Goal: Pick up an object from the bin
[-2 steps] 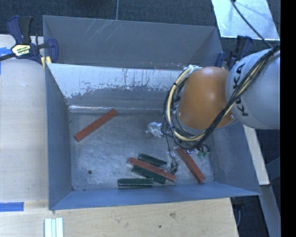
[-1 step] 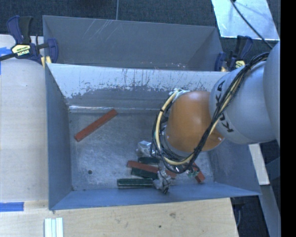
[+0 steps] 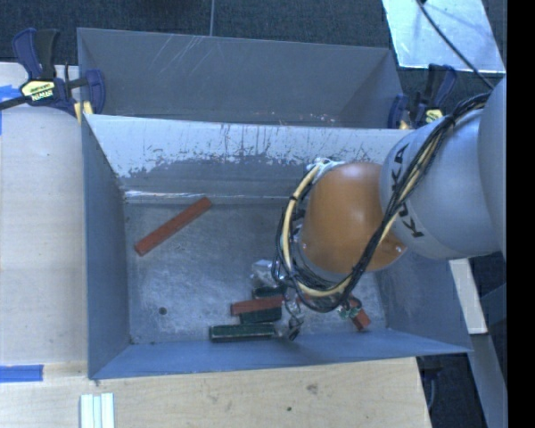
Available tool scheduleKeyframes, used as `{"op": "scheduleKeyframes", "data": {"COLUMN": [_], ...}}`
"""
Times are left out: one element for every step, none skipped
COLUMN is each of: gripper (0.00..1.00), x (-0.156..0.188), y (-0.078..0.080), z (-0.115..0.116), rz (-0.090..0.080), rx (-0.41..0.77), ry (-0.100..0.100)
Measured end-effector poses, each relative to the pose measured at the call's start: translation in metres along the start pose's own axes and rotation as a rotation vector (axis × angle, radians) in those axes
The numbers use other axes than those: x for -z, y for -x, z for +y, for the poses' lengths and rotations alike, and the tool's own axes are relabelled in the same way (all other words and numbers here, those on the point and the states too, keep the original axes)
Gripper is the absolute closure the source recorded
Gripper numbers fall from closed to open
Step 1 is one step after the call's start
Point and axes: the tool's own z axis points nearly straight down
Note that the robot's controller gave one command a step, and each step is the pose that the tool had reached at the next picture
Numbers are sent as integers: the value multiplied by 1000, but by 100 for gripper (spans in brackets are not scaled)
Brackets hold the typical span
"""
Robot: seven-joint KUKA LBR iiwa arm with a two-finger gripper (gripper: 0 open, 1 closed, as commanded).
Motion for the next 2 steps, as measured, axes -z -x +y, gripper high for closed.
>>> {"op": "scheduleKeyframes", "data": {"gripper": [100, 100], "x": [-6, 129], "y": [-20, -13], "z": [-91, -86], "rz": [-12, -4], "rx": [596, 588], "ry": [-6, -5]}}
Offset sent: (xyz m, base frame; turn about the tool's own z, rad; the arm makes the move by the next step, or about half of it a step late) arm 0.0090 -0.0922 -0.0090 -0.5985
